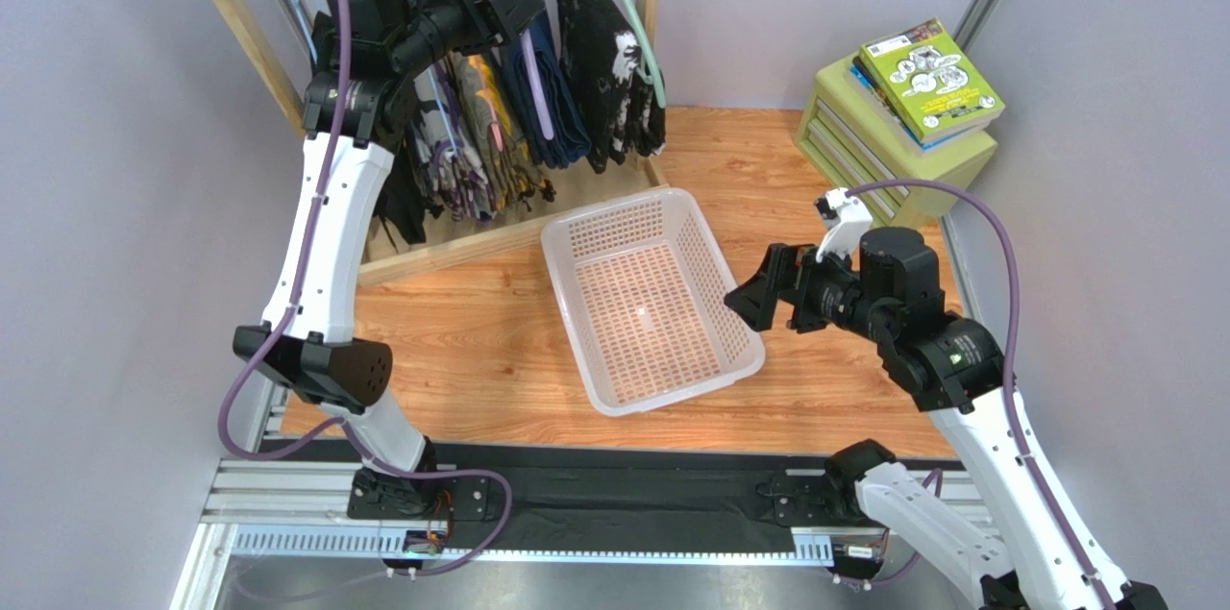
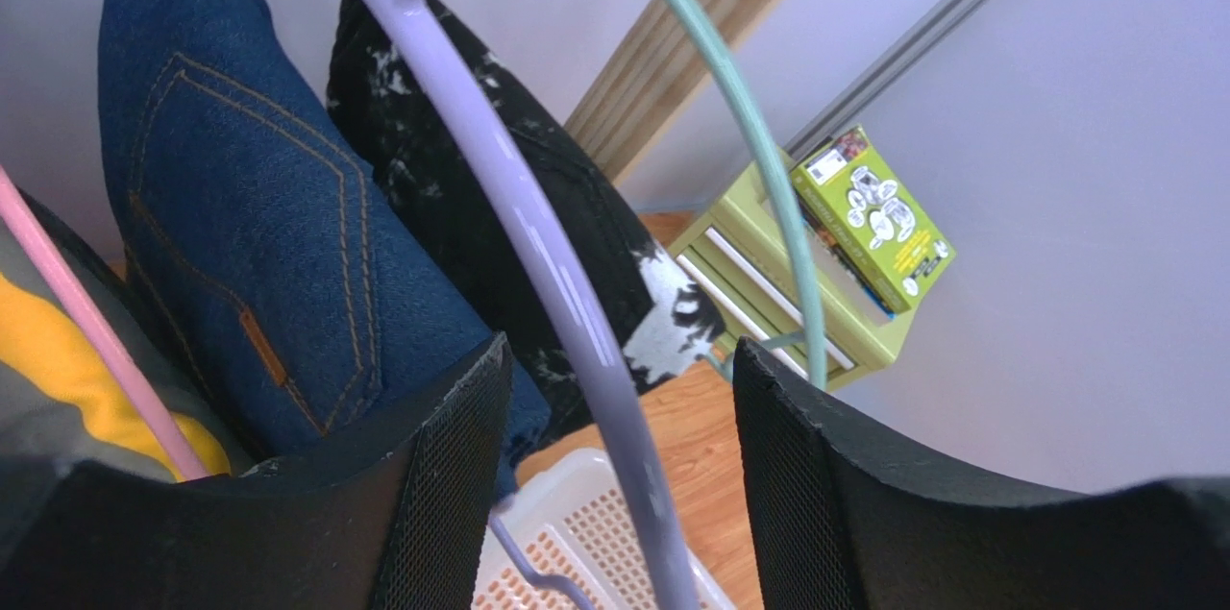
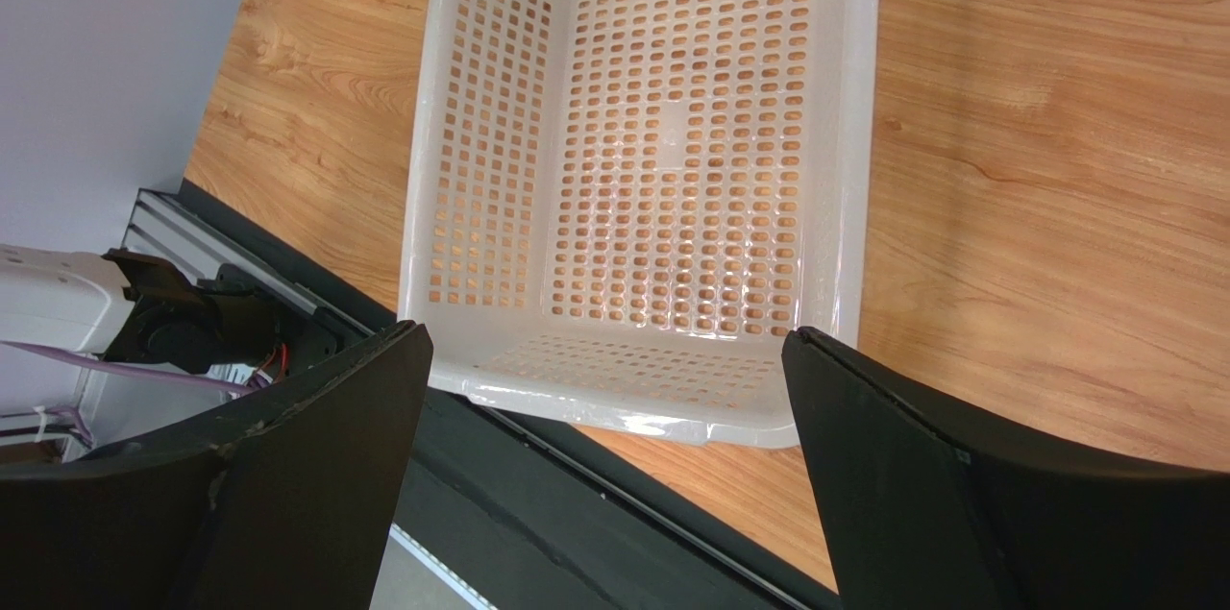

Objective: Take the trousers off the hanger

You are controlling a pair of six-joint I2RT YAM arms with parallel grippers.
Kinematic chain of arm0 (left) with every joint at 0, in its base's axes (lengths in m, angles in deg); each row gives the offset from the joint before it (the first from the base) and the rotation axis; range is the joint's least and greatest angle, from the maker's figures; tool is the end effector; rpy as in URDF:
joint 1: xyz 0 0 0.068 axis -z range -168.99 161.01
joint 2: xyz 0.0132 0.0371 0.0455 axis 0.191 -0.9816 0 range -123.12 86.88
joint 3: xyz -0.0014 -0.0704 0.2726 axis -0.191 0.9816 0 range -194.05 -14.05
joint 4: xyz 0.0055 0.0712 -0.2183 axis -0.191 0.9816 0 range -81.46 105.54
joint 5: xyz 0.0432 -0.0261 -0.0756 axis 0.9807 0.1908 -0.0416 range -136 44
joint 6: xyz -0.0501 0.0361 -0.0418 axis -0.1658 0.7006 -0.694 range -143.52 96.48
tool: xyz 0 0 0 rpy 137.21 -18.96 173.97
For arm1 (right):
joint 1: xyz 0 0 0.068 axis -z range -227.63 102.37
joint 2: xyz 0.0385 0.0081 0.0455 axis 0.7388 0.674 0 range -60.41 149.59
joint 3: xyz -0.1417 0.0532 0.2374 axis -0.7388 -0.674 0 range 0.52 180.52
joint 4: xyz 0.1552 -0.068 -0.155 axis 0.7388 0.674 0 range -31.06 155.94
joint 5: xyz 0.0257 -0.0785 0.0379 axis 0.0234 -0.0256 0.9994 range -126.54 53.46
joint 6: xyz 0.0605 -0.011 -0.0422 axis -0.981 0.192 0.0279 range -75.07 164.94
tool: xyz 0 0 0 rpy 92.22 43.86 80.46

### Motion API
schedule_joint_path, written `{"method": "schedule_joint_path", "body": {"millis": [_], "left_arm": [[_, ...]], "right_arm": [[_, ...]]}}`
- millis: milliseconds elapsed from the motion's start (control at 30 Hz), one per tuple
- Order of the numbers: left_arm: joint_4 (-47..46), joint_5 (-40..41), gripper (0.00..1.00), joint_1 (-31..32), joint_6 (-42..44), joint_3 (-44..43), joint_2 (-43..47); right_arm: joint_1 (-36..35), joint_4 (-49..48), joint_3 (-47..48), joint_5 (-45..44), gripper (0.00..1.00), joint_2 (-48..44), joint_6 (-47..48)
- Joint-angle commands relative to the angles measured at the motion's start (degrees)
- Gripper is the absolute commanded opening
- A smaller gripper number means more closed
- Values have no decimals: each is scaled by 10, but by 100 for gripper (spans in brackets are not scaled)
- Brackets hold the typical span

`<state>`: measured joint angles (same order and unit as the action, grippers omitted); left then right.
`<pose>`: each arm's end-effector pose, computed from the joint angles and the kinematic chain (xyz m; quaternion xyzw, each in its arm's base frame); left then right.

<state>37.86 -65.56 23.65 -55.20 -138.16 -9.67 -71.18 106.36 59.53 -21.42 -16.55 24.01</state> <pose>0.3303 -0.0956 0.5314 -0.0004 0.7172 -0.3717 0.5894 0.1076 0.0647 0.3439 -0.0834 0.8665 0.2877 0.3994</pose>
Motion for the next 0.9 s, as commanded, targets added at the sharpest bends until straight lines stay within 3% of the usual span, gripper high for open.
{"method": "schedule_joint_path", "body": {"millis": [0, 200, 300, 333, 400, 867], "left_arm": [[-34, -15, 63, -4, -23, -15, -17], [-53, -29, 47, -10, -50, -26, -43], [-66, -37, 32, -13, -62, -25, -44], [-67, -40, 18, -14, -65, -27, -45], [-69, -43, 2, -17, -72, -30, -45], [-114, -94, 0, -18, -116, -70, 18]], "right_arm": [[-4, 12, 26, -1, 100, -16, 9], [-2, 21, 27, -4, 100, -22, 9], [-2, 22, 29, -2, 100, -26, 5], [-3, 22, 29, -2, 100, -28, 4], [-3, 23, 28, -2, 100, -32, 4], [-2, 21, 30, 9, 100, -26, -3]]}}
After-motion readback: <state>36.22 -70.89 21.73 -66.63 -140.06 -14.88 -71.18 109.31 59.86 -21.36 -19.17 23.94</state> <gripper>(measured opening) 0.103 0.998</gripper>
